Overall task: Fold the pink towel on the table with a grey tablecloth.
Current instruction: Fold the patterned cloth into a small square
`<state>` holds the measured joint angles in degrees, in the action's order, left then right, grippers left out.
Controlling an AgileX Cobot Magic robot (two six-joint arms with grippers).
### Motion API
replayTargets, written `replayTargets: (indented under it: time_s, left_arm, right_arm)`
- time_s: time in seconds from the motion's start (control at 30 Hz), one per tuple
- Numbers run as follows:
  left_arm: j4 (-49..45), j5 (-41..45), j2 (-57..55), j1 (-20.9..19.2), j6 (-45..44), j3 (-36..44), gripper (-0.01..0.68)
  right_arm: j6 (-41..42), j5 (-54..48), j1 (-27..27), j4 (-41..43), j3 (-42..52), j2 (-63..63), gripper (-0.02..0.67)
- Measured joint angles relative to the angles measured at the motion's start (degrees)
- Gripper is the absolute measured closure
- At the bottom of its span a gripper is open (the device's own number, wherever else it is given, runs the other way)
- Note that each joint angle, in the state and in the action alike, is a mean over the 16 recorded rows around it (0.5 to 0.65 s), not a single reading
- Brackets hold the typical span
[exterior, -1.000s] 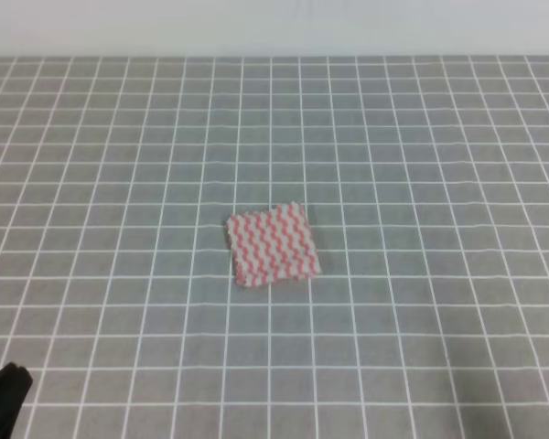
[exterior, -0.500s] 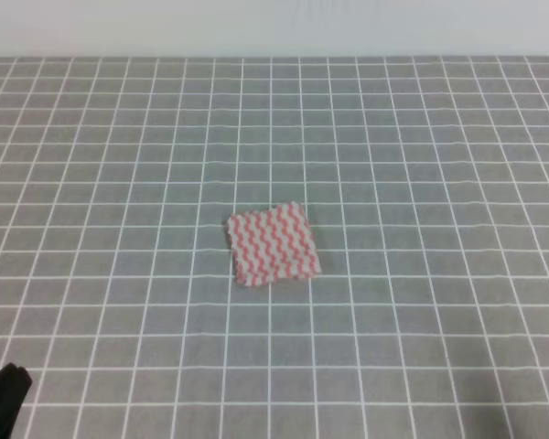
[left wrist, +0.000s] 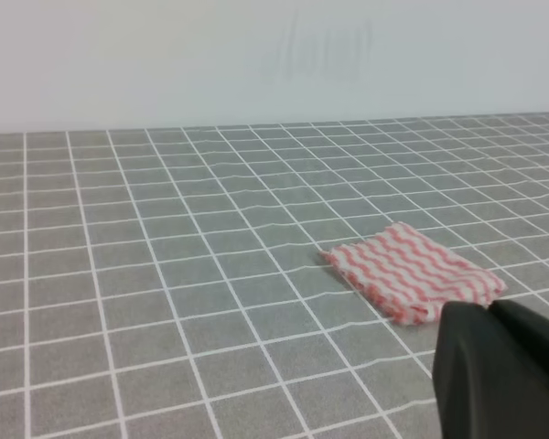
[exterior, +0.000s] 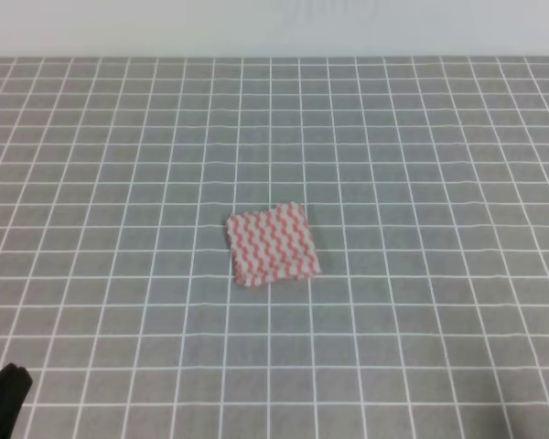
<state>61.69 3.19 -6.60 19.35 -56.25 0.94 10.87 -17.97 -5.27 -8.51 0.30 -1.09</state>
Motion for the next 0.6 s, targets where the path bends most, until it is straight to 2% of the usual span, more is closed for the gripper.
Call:
replayTargets:
  time_s: [0.47, 0.6]
  left_arm:
    - [-0.22, -0.43, 0.37, -0.05, -0.13, -0.46, 0.676]
    - [-4.48, -0.99, 0.25, -0.53, 3.28, -0.2, 0.676]
  right_arm:
    - [0.16, 0.07, 0.0, -0.12, 0.0, 0.04, 0.664]
    - [0.16, 0.07, 0.0, -0.12, 0.0, 0.07, 0.664]
